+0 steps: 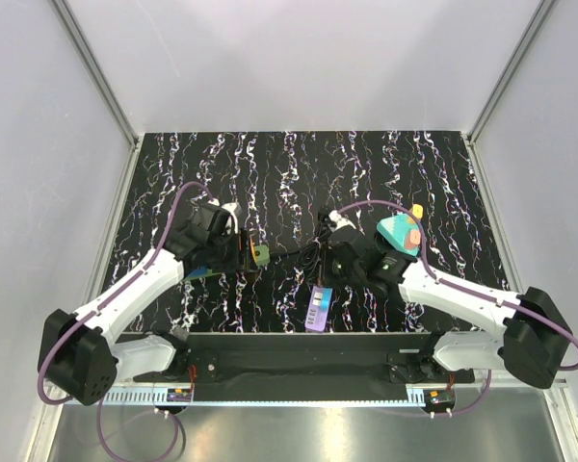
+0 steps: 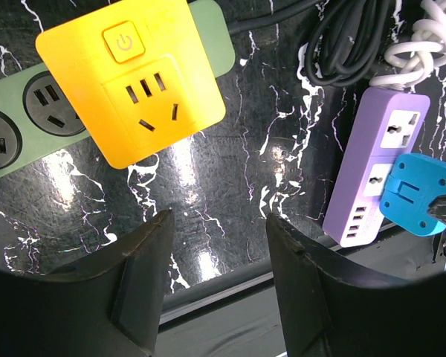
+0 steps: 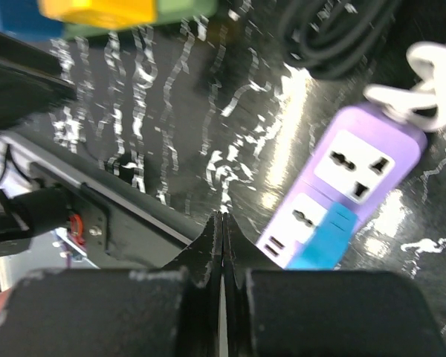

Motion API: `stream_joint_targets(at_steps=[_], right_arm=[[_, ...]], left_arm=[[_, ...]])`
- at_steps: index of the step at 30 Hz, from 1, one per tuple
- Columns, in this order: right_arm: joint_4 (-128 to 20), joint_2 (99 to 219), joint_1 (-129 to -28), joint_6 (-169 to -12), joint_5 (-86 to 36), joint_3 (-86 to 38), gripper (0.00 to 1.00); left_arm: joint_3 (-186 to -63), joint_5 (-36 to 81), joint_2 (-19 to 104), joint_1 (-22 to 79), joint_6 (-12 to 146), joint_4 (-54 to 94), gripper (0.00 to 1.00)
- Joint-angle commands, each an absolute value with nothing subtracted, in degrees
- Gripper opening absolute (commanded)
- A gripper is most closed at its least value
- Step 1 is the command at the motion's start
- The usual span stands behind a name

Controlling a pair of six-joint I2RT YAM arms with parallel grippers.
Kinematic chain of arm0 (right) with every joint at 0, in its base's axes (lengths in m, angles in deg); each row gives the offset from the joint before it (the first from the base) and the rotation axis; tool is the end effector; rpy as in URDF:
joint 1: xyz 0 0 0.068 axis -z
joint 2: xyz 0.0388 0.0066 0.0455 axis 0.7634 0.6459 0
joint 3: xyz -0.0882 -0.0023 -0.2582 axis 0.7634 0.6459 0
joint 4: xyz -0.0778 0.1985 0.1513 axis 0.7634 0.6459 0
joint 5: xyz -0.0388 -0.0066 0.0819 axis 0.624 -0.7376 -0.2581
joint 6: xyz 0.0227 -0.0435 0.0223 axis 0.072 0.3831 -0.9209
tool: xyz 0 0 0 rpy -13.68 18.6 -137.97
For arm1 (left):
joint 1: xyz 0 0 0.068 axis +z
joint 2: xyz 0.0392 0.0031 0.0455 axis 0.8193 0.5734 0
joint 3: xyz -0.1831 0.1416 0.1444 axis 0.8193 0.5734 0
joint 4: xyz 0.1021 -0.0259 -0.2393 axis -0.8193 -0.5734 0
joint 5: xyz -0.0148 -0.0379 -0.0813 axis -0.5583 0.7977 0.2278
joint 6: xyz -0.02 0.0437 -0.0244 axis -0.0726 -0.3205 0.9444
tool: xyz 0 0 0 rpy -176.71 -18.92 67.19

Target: Insert the plug

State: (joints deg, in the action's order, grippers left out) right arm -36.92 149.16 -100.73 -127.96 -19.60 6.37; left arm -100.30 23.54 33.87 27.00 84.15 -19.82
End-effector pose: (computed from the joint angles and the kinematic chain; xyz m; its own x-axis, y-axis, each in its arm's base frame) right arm 0.1633 0.2033 0.2339 -0.8641 0.0433 -0.5015 -0.2634 0.8102 0.5237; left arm 0.1988 -0.1124 0.2429 -0.9067 -0.0513 -0.4185 0.1254 0.9149 -0.3838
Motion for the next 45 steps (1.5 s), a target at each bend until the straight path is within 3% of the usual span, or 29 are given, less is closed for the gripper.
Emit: stream_joint_targets(at_steps=[1,13,25,40,43,44,45], right_arm=[[-37.0,146.7,-100.9,-126.9,-18.0,2.9,0.00],[-30.5,139.6,-100.9,-128.6,-16.0,7.1,0.00],[-31.5,141.6,-100.9,-128.5,-15.5,12.1,0.00],[-28.0,140.1,-100.9,-126.3,-14.5,3.6,0.00],[-26.8,138.5,-100.9,-126.0,-14.0,2.1,0.11],[-26.6,137.3,-100.9,-126.3,-13.7,1.8,0.19],[-26.4,136.5,-100.9,-126.4,-13.5,1.2,0.37]], left_arm=[[-102.0,25.0,31.7,27.3,82.8,-18.7,0.57],[-103.7,29.6,27.8,27.3,81.2,-18.7,0.58],[-103.1,30.1,26.3,27.3,82.1,-18.4,0.59],[-104.8,31.6,24.2,27.3,82.0,-18.1,0.60],[-106.5,33.4,21.9,27.2,82.1,-18.1,0.60],[-106.9,34.1,21.1,27.3,82.0,-17.9,0.60],[-107.5,34.7,20.2,27.3,81.7,-17.8,0.61]])
